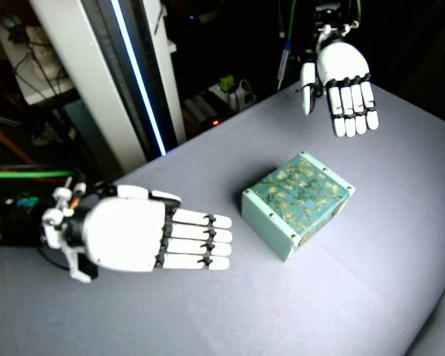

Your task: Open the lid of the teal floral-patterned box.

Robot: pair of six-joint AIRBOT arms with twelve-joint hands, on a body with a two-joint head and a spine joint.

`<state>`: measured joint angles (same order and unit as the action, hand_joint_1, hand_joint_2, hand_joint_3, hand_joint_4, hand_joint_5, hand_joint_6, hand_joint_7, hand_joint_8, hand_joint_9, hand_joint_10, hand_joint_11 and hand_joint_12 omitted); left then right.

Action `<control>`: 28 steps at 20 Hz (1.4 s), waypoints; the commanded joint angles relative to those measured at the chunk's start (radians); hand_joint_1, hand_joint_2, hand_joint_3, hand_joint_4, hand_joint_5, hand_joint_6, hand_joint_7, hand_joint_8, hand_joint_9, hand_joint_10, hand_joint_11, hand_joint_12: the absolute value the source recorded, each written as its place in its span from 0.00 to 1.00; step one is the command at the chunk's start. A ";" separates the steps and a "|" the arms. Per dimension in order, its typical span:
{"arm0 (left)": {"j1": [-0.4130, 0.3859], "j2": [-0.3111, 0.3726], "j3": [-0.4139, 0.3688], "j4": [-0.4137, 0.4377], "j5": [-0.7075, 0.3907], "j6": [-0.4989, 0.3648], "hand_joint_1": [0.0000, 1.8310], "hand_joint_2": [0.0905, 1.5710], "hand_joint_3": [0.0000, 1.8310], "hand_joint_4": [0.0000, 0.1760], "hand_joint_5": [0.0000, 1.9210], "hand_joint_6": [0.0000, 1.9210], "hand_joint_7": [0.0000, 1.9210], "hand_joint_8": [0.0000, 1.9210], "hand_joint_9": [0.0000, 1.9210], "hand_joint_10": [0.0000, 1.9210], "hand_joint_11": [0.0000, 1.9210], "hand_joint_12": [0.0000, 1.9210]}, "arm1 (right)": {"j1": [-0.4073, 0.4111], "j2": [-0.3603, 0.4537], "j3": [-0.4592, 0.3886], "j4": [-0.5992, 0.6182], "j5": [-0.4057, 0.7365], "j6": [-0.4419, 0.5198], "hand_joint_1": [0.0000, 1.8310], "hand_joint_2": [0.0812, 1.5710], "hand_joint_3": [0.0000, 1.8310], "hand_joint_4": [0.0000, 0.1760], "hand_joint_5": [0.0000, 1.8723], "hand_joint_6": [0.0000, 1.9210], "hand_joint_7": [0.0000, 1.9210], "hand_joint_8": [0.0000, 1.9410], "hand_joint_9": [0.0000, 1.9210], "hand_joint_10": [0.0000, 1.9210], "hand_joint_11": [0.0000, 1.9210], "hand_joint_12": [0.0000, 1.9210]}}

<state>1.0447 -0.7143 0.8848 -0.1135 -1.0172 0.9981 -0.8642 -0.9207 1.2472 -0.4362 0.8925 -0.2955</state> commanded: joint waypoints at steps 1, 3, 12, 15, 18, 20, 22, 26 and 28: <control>-0.011 -0.001 0.006 -0.009 -0.114 0.000 0.00 0.79 0.01 0.10 0.07 0.00 0.04 0.00 0.00 0.00 0.00 0.04 | 0.013 0.003 0.002 0.036 0.098 0.006 0.09 0.94 0.01 0.00 0.05 0.00 0.01 0.00 0.00 0.00 0.00 0.02; -0.012 -0.001 0.007 -0.009 -0.111 0.000 0.00 0.79 0.01 0.10 0.07 0.00 0.04 0.00 0.00 0.00 0.00 0.04 | 0.016 0.002 0.002 0.032 0.096 0.006 0.09 0.94 0.00 0.00 0.05 0.00 0.01 0.00 0.00 0.00 0.00 0.02; -0.102 -0.030 0.044 0.105 0.104 -0.008 0.00 0.80 0.00 0.10 0.07 0.00 0.04 0.00 0.00 0.00 0.00 0.04 | 0.101 -0.052 0.048 -0.136 -0.022 0.066 0.09 0.94 0.00 0.00 0.05 0.00 0.01 0.00 0.00 0.00 0.00 0.02; -0.156 -0.067 0.072 0.154 0.201 -0.009 0.00 0.82 0.01 0.00 0.03 0.00 0.00 0.00 0.00 0.00 0.00 0.04 | 0.126 -0.076 0.070 -0.196 -0.065 0.090 0.00 0.91 0.00 0.00 0.05 0.00 0.02 0.00 0.01 0.00 0.02 0.03; -0.202 -0.107 0.100 0.197 0.278 -0.011 0.00 0.84 0.00 0.00 0.04 0.00 0.04 0.00 0.04 0.00 0.02 0.05 | 0.142 -0.101 0.095 -0.251 -0.088 0.133 0.00 0.93 0.00 0.00 0.05 0.00 0.04 0.01 0.02 0.01 0.01 0.02; -0.233 -0.128 0.120 0.240 0.328 -0.029 0.00 0.82 0.00 0.00 0.02 0.00 0.03 0.00 0.05 0.01 0.02 0.05 | 0.156 -0.117 0.108 -0.284 -0.104 0.144 0.00 0.87 0.00 0.00 0.05 0.00 0.06 0.00 0.04 0.00 0.01 0.02; -0.247 -0.137 0.133 0.273 0.353 -0.059 0.00 0.82 0.00 0.00 0.01 0.00 0.03 0.00 0.04 0.00 0.02 0.05 | 0.171 -0.127 0.112 -0.308 -0.113 0.148 0.00 0.85 0.00 0.00 0.05 0.00 0.06 0.00 0.03 0.00 0.02 0.02; -0.269 -0.158 0.150 0.297 0.379 -0.067 0.00 0.84 0.00 0.00 0.02 0.00 0.04 0.00 0.04 0.00 0.03 0.05 | 0.182 -0.141 0.118 -0.316 -0.115 0.148 0.00 0.83 0.00 0.00 0.01 0.00 0.03 0.00 0.01 0.00 0.03 0.02; -0.278 -0.165 0.154 0.305 0.386 -0.067 0.00 0.85 0.01 0.00 0.01 0.00 0.04 0.00 0.05 0.00 0.03 0.05 | 0.184 -0.147 0.119 -0.311 -0.114 0.148 0.00 0.83 0.00 0.00 0.02 0.00 0.03 0.00 0.02 0.01 0.07 0.03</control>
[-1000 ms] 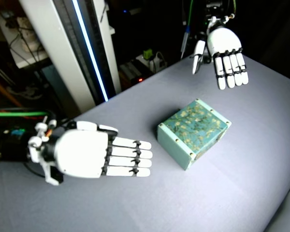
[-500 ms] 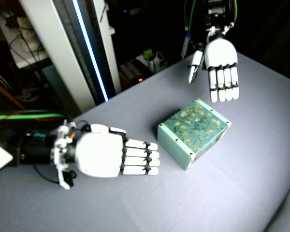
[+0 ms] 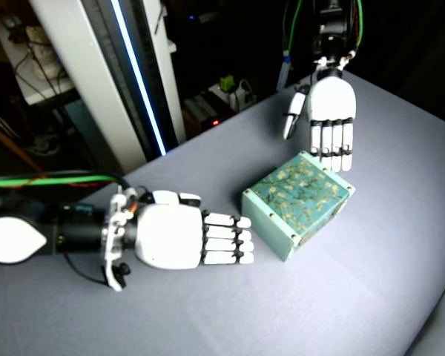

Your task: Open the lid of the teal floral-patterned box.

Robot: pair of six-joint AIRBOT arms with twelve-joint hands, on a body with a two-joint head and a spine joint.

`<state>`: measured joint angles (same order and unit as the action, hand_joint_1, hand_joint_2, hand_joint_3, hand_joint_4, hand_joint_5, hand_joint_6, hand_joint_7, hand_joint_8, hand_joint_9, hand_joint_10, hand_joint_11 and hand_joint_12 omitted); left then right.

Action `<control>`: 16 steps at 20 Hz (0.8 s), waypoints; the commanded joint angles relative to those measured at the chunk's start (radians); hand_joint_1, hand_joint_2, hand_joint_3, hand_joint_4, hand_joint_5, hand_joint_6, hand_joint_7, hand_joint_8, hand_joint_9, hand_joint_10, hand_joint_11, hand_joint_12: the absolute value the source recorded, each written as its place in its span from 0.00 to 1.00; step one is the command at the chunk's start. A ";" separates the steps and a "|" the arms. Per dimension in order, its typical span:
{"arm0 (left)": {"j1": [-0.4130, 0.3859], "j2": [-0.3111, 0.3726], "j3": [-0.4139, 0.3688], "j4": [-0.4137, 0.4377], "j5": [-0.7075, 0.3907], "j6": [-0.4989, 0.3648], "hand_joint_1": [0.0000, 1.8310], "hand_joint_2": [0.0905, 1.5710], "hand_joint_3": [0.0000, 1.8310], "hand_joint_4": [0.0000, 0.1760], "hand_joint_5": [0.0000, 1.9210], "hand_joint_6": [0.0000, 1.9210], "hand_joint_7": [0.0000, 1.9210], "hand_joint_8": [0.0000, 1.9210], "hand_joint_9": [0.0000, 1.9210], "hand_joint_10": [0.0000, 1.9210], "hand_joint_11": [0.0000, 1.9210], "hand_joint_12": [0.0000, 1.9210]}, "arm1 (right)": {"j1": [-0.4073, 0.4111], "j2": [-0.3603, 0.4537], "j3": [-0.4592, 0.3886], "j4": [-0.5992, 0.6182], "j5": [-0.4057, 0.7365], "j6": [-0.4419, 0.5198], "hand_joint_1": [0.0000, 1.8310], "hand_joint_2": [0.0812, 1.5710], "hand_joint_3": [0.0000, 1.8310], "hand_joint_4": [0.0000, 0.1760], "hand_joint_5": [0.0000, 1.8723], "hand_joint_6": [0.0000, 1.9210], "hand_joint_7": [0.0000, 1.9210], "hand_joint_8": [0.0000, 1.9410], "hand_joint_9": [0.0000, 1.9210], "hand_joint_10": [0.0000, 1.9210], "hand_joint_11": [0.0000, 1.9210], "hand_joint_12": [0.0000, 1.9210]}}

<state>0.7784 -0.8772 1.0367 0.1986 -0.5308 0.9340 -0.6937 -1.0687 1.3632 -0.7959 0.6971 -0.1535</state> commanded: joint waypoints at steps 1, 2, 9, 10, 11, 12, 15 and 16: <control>-0.013 -0.003 0.003 -0.006 -0.100 -0.003 0.00 0.85 0.01 0.00 0.00 0.00 0.03 0.00 0.04 0.00 0.02 0.05 | 0.015 -0.002 0.003 0.057 0.086 0.006 0.00 0.80 0.01 0.09 0.02 0.00 0.04 0.01 0.05 0.01 0.06 0.17; -0.013 -0.003 0.003 -0.006 -0.100 -0.004 0.00 0.86 0.01 0.00 0.00 0.00 0.02 0.00 0.03 0.00 0.02 0.05 | 0.016 -0.005 0.004 0.067 0.093 0.006 0.00 0.81 0.00 0.04 0.03 0.00 0.06 0.00 0.06 0.00 0.01 0.29; -0.023 0.002 0.004 -0.007 -0.101 -0.006 0.00 0.84 0.00 0.00 0.02 0.01 0.04 0.01 0.06 0.01 0.05 0.06 | 0.016 -0.006 0.005 0.075 0.098 0.012 0.00 0.77 0.00 0.00 0.03 0.00 0.05 0.00 0.05 0.00 0.00 0.23; -0.023 0.003 0.003 -0.007 -0.101 -0.006 0.00 0.84 0.00 0.00 0.02 0.01 0.04 0.01 0.06 0.01 0.05 0.06 | 0.016 -0.006 0.005 0.075 0.098 0.013 0.00 0.77 0.00 0.00 0.03 0.00 0.06 0.00 0.04 0.00 0.00 0.20; -0.023 0.005 0.003 -0.007 -0.101 -0.006 0.00 0.84 0.00 0.00 0.02 0.01 0.04 0.01 0.07 0.01 0.05 0.06 | 0.016 -0.004 0.006 0.075 0.096 0.015 0.00 0.76 0.00 0.01 0.02 0.00 0.05 0.00 0.03 0.00 0.00 0.15; -0.023 0.007 0.003 -0.009 -0.101 -0.006 0.00 0.84 0.00 0.00 0.03 0.01 0.05 0.01 0.08 0.01 0.05 0.06 | 0.016 0.002 0.006 0.075 0.088 0.018 0.00 0.76 0.00 0.00 0.03 0.00 0.05 0.00 0.02 0.00 0.00 0.14; -0.023 0.010 0.002 -0.010 -0.100 -0.007 0.00 0.85 0.00 0.00 0.04 0.00 0.07 0.00 0.09 0.00 0.05 0.06 | 0.014 0.003 0.006 0.072 0.081 0.024 0.00 0.75 0.00 0.00 0.03 0.00 0.04 0.00 0.02 0.00 0.00 0.08; -0.023 0.010 0.002 -0.011 -0.100 -0.007 0.00 0.85 0.00 0.00 0.04 0.00 0.06 0.00 0.09 0.00 0.05 0.06 | 0.010 0.002 0.005 0.072 0.081 0.025 0.00 0.75 0.00 0.00 0.03 0.00 0.04 0.00 0.03 0.00 0.01 0.07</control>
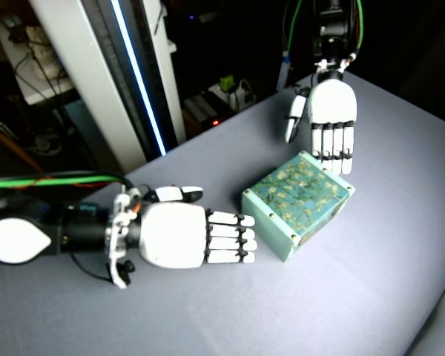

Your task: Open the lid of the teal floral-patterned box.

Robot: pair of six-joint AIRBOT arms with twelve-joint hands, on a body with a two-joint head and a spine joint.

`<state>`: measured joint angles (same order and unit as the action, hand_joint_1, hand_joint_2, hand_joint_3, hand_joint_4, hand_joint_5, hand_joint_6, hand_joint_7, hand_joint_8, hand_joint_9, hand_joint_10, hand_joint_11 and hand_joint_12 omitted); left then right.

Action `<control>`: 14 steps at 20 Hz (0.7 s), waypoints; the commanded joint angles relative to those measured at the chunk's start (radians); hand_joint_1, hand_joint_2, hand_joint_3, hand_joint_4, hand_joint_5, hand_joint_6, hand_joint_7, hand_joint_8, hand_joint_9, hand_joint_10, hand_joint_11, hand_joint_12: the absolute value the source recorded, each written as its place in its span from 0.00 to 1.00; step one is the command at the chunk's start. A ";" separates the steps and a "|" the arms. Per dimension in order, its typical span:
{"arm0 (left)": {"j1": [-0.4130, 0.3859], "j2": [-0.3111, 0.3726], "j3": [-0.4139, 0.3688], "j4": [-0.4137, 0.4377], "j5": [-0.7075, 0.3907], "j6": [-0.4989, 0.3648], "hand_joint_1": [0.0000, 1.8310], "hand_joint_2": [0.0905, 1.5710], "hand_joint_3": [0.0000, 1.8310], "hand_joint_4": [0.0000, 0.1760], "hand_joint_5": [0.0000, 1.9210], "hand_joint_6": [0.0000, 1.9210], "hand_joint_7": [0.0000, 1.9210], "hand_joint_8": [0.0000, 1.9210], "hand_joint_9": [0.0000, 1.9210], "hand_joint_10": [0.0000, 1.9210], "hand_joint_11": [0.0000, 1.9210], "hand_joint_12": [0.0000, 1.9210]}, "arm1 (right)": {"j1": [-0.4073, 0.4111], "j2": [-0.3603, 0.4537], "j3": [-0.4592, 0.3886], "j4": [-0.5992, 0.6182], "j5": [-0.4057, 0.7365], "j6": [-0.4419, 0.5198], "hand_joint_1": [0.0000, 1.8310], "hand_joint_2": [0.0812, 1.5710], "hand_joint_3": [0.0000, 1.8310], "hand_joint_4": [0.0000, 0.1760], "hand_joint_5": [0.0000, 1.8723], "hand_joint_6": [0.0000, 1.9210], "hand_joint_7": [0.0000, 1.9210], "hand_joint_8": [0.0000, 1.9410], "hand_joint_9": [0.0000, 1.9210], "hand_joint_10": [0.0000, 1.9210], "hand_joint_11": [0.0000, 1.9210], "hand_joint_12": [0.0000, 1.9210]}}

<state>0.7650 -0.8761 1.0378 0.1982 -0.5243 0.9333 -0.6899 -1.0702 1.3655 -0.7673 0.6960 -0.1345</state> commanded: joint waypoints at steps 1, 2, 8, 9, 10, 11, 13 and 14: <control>-0.011 0.009 0.001 -0.012 -0.105 -0.006 0.00 0.86 0.00 0.00 0.04 0.00 0.07 0.00 0.09 0.00 0.05 0.06 | 0.006 0.000 0.001 0.044 0.082 0.006 0.00 0.76 0.00 0.00 0.04 0.00 0.04 0.00 0.03 0.00 0.01 0.07; -0.011 0.008 0.001 -0.014 -0.104 -0.006 0.00 0.86 0.00 0.00 0.04 0.00 0.07 0.00 0.10 0.00 0.05 0.06 | 0.006 -0.005 0.001 0.043 0.083 0.006 0.00 0.74 0.00 0.07 0.03 0.00 0.04 0.00 0.04 0.01 0.03 0.08; -0.016 0.008 -0.001 -0.014 -0.110 -0.006 0.00 0.86 0.00 0.00 0.05 0.00 0.07 0.00 0.09 0.01 0.05 0.06 | 0.012 -0.028 0.005 0.040 0.105 0.006 0.00 0.75 0.00 0.00 0.06 0.00 0.05 0.00 0.07 0.00 0.00 0.23; -0.016 0.008 -0.001 -0.014 -0.115 -0.006 0.00 0.86 0.00 0.00 0.05 0.00 0.07 0.00 0.08 0.00 0.05 0.06 | 0.012 -0.032 0.005 0.047 0.109 0.006 0.00 0.74 0.00 0.00 0.07 0.00 0.05 0.00 0.07 0.00 0.00 0.22; -0.016 0.008 -0.003 -0.014 -0.119 -0.006 0.00 0.85 0.00 0.00 0.05 0.00 0.07 0.00 0.09 0.01 0.05 0.06 | 0.012 -0.036 0.005 0.057 0.117 0.006 0.00 0.73 0.00 0.00 0.08 0.00 0.06 0.00 0.08 0.00 0.00 0.29; -0.016 0.008 -0.004 -0.015 -0.121 -0.006 0.00 0.85 0.00 0.00 0.04 0.00 0.07 0.00 0.09 0.01 0.06 0.06 | 0.012 -0.038 0.005 0.064 0.122 0.006 0.00 0.74 0.00 0.00 0.09 0.00 0.08 0.00 0.08 0.00 0.00 0.31; -0.016 0.008 -0.006 -0.020 -0.130 -0.008 0.00 0.86 0.00 0.00 0.05 0.00 0.07 0.00 0.10 0.01 0.06 0.07 | 0.012 -0.040 0.005 0.070 0.132 0.006 0.00 0.73 0.00 0.00 0.07 0.00 0.08 0.00 0.07 0.00 0.00 0.25; -0.012 0.008 -0.006 -0.030 -0.142 -0.010 0.00 0.85 0.00 0.00 0.04 0.00 0.08 0.00 0.09 0.01 0.05 0.06 | 0.012 -0.040 0.005 0.077 0.138 0.006 0.00 0.74 0.00 0.00 0.05 0.00 0.07 0.00 0.05 0.00 0.00 0.18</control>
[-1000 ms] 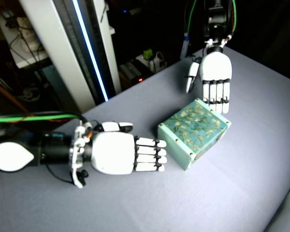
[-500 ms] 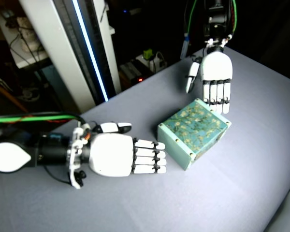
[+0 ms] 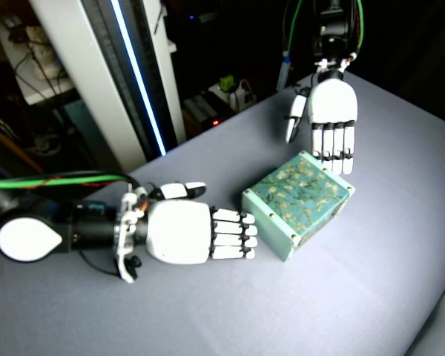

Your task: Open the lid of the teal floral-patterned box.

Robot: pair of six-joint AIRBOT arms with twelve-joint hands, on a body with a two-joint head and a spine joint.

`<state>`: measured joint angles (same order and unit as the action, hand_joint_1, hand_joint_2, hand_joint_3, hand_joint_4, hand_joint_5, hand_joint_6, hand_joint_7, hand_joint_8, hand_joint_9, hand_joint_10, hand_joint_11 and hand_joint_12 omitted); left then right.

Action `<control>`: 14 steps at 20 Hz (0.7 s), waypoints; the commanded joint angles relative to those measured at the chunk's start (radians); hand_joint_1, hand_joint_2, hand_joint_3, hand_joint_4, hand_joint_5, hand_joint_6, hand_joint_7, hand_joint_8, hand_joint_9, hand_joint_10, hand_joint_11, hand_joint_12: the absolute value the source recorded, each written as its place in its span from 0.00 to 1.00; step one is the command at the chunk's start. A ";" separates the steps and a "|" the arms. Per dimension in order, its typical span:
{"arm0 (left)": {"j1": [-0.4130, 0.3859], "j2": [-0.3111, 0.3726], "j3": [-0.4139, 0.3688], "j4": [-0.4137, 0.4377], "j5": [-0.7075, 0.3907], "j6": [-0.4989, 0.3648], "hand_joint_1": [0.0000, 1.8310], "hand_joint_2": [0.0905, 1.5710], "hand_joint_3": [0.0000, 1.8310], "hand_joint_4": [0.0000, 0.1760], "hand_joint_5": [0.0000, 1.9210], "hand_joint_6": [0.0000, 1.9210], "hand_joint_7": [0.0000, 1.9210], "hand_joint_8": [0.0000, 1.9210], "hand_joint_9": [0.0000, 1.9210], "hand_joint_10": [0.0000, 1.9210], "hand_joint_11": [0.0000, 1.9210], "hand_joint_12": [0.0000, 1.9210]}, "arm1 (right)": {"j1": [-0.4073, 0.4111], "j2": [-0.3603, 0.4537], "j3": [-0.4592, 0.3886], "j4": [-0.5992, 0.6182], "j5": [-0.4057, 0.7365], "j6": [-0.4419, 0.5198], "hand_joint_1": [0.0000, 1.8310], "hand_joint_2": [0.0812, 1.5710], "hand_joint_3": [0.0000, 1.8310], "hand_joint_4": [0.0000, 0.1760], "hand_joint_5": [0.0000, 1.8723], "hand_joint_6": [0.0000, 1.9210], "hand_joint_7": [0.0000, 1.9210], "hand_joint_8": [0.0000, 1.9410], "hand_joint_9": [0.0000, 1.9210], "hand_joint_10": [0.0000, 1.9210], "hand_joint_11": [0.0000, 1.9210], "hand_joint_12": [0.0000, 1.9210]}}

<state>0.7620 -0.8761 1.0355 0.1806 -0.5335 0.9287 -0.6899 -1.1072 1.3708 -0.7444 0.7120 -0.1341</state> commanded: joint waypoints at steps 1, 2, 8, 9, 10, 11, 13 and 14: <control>-0.005 0.008 -0.004 -0.022 -0.145 -0.010 0.00 0.85 0.00 0.00 0.04 0.00 0.07 0.00 0.10 0.01 0.05 0.06 | 0.012 -0.003 0.000 0.064 0.129 0.005 0.00 0.75 0.00 0.00 0.03 0.00 0.05 0.00 0.03 0.00 0.00 0.13; -0.001 0.008 -0.004 -0.031 -0.159 -0.017 0.00 0.86 0.00 0.00 0.02 0.00 0.05 0.00 0.09 0.00 0.04 0.06 | 0.012 -0.001 0.000 0.077 0.139 0.005 0.00 0.74 0.00 0.00 0.03 0.00 0.03 0.00 0.02 0.00 0.00 0.07; 0.023 0.015 -0.005 -0.107 -0.251 -0.020 0.00 0.83 0.00 0.00 0.02 0.00 0.13 0.00 0.17 0.00 0.05 0.27 | 0.012 0.010 0.011 0.163 0.193 0.005 0.00 0.73 0.00 0.00 0.00 0.00 0.00 0.00 0.02 0.00 0.02 0.07; 0.023 0.015 -0.006 -0.110 -0.256 -0.020 0.00 0.83 0.00 0.00 0.01 0.00 0.13 0.00 0.17 0.01 0.01 0.42 | 0.012 0.011 0.012 0.168 0.197 0.005 0.00 0.74 0.00 0.00 0.01 0.00 0.00 0.00 0.03 0.00 0.03 0.08; 0.024 0.015 -0.006 -0.113 -0.260 -0.020 0.00 0.83 0.00 0.00 0.01 0.00 0.13 0.00 0.17 0.01 0.00 0.41 | 0.012 0.012 0.012 0.171 0.199 0.005 0.00 0.74 0.00 0.00 0.03 0.00 0.02 0.00 0.04 0.00 0.02 0.13; 0.025 0.015 -0.006 -0.115 -0.263 -0.020 0.00 0.85 0.00 0.00 0.02 0.00 0.16 0.01 0.20 0.01 0.00 0.37 | 0.012 0.012 0.012 0.172 0.200 0.005 0.00 0.73 0.00 0.00 0.03 0.00 0.02 0.00 0.04 0.00 0.02 0.14; 0.024 0.015 -0.006 -0.118 -0.268 -0.020 0.00 0.84 0.00 0.00 0.01 0.00 0.15 0.00 0.16 0.00 0.00 0.37 | 0.012 0.011 0.012 0.172 0.200 0.005 0.00 0.73 0.00 0.00 0.02 0.00 0.01 0.00 0.03 0.00 0.00 0.19; 0.027 0.015 -0.006 -0.131 -0.287 -0.020 0.00 0.84 0.00 0.00 0.01 0.00 0.08 0.00 0.10 0.00 0.00 0.34 | 0.012 0.011 0.012 0.174 0.201 0.005 0.00 0.76 0.00 0.00 0.01 0.00 0.02 0.00 0.05 0.00 0.00 0.27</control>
<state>0.7948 -0.8677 1.0355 0.0624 -0.6640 0.9146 -0.6899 -1.0996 1.3834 -0.6224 0.7883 -0.1345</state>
